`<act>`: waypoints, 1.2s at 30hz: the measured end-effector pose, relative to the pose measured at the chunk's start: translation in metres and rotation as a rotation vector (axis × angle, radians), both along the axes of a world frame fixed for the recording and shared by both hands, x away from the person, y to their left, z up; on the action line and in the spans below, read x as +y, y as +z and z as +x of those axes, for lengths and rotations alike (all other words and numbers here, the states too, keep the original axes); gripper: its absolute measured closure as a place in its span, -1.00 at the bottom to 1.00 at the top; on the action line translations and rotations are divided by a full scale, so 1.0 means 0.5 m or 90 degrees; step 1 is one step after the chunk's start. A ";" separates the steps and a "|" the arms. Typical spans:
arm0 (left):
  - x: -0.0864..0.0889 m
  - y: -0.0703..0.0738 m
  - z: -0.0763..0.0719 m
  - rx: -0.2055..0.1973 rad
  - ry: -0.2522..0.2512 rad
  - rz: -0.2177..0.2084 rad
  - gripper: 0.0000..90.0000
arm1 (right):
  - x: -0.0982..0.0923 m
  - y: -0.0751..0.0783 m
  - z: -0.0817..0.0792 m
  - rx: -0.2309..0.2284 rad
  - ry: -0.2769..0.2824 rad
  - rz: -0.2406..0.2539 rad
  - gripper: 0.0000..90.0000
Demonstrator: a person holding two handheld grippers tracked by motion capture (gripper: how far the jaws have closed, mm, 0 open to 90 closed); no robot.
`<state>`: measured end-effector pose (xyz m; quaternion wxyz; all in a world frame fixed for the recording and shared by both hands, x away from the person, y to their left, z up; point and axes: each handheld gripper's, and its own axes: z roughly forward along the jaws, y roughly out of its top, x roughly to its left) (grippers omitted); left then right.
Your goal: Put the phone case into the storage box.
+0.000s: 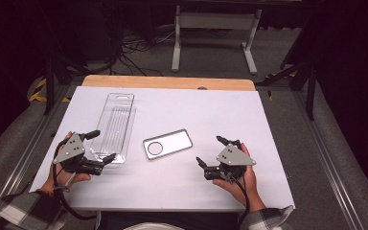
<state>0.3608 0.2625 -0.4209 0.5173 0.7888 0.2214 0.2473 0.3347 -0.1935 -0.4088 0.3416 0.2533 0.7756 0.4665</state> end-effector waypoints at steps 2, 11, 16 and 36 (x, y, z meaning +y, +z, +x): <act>-0.001 -0.002 -0.004 0.002 0.001 0.002 -0.87 | 0.001 0.004 0.004 -0.002 -0.003 0.003 -0.77; -0.005 -0.012 -0.011 0.005 0.003 0.006 -0.87 | 0.008 0.010 0.025 0.002 -0.004 0.019 -0.67; -0.004 -0.010 -0.013 0.002 0.006 0.005 -0.87 | 0.019 0.017 0.034 -0.009 -0.006 0.023 -0.58; -0.001 -0.009 -0.012 -0.002 0.010 -0.004 -0.88 | 0.057 0.055 0.147 -0.002 -0.023 0.046 -0.63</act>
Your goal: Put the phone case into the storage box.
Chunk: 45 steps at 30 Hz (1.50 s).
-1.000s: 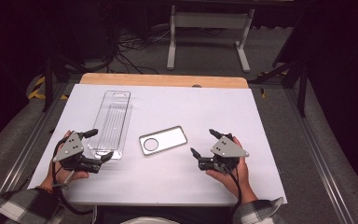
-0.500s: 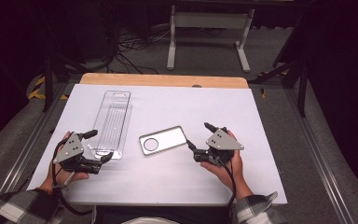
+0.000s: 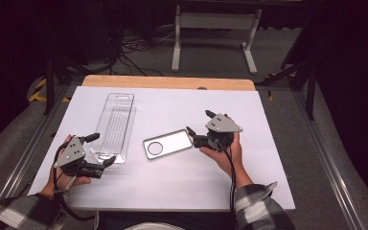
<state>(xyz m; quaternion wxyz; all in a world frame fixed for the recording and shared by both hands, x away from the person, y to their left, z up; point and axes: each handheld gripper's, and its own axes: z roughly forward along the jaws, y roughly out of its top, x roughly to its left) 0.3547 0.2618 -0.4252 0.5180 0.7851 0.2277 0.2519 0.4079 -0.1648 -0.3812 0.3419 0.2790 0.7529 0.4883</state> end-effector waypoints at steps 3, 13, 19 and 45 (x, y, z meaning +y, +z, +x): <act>0.001 0.000 0.000 -0.001 0.002 -0.001 -0.88 | 0.007 -0.001 0.023 0.009 -0.005 -0.006 -0.58; 0.002 0.000 0.000 -0.002 -0.002 0.004 -0.88 | 0.033 -0.021 0.109 0.095 0.005 0.004 -0.08; 0.002 -0.001 0.000 -0.001 -0.005 0.005 -0.88 | 0.058 -0.040 0.135 0.122 0.010 -0.003 0.26; 0.000 -0.004 -0.002 0.004 -0.023 0.011 -0.88 | 0.102 -0.136 0.186 0.274 0.012 -0.118 1.00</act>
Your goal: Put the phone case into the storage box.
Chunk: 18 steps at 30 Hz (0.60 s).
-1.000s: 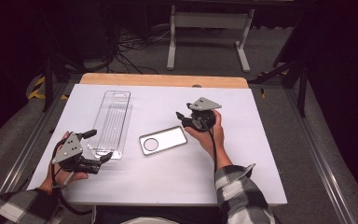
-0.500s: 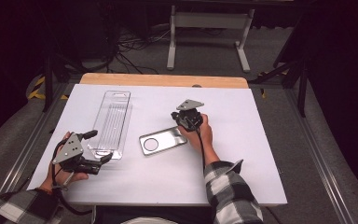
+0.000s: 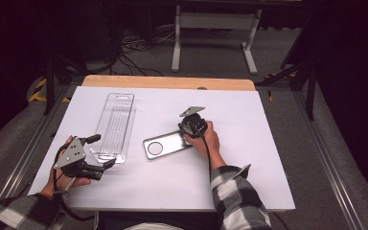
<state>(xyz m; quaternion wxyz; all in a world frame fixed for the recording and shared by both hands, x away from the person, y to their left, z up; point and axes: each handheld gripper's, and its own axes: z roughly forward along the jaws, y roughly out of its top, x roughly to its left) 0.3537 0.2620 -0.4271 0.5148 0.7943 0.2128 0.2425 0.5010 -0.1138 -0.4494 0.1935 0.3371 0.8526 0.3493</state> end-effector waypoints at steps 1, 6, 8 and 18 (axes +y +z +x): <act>0.000 0.000 0.000 -0.001 0.001 0.000 -0.88 | -0.001 0.000 0.000 0.001 0.001 0.001 1.00; 0.000 -0.002 0.002 0.003 0.004 -0.003 -0.87 | 0.000 -0.001 0.001 -0.002 0.003 -0.004 1.00; 0.000 -0.002 0.001 0.002 0.004 -0.001 -0.87 | 0.001 0.000 0.001 -0.003 0.004 -0.010 1.00; 0.002 0.000 0.001 -0.002 0.007 0.001 -0.87 | -0.017 0.007 -0.021 0.015 0.016 -0.031 1.00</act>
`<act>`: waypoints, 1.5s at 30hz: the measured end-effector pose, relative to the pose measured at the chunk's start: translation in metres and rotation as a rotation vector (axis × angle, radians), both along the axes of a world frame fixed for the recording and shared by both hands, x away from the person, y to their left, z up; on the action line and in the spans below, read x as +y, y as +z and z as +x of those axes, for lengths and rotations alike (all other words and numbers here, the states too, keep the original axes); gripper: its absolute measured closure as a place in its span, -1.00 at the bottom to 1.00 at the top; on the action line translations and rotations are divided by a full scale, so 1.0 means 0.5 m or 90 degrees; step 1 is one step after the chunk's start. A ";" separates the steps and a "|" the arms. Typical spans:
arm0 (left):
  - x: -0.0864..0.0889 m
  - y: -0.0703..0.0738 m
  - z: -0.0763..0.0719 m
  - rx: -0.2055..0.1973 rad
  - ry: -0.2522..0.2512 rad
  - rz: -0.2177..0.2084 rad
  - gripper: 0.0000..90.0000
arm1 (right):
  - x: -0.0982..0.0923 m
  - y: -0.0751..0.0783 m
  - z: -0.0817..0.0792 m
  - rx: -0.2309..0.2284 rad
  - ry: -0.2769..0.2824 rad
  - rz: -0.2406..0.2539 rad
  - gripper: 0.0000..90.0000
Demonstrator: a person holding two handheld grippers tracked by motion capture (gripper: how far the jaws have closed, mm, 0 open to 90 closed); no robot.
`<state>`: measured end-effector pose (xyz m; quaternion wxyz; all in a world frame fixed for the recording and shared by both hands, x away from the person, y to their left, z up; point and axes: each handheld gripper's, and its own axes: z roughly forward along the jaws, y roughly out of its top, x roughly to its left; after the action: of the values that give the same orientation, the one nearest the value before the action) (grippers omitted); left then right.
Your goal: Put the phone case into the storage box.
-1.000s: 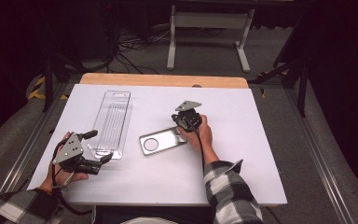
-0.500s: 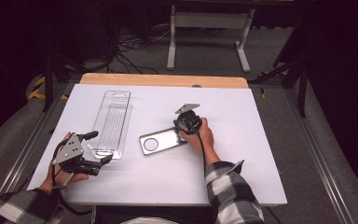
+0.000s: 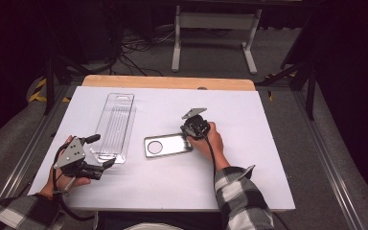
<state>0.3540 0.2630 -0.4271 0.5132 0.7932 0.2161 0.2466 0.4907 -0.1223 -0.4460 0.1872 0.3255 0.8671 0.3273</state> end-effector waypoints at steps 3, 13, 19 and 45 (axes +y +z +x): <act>0.001 0.001 0.000 -0.002 0.002 0.000 -0.87 | -0.008 0.004 -0.014 0.006 0.014 -0.013 1.00; 0.002 0.002 0.000 -0.001 0.000 0.002 -0.87 | -0.029 0.005 -0.091 0.024 0.048 -0.030 1.00; 0.001 0.002 0.001 0.004 -0.002 0.001 -0.87 | -0.028 -0.003 -0.127 0.018 0.077 -0.051 1.00; 0.001 0.000 0.004 0.015 -0.005 0.003 -0.87 | 0.010 -0.006 -0.238 0.026 0.198 -0.043 1.00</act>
<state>0.3562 0.2638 -0.4273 0.5097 0.7982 0.2184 0.2354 0.3716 -0.1170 -0.4489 0.1272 0.1876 0.9212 0.3163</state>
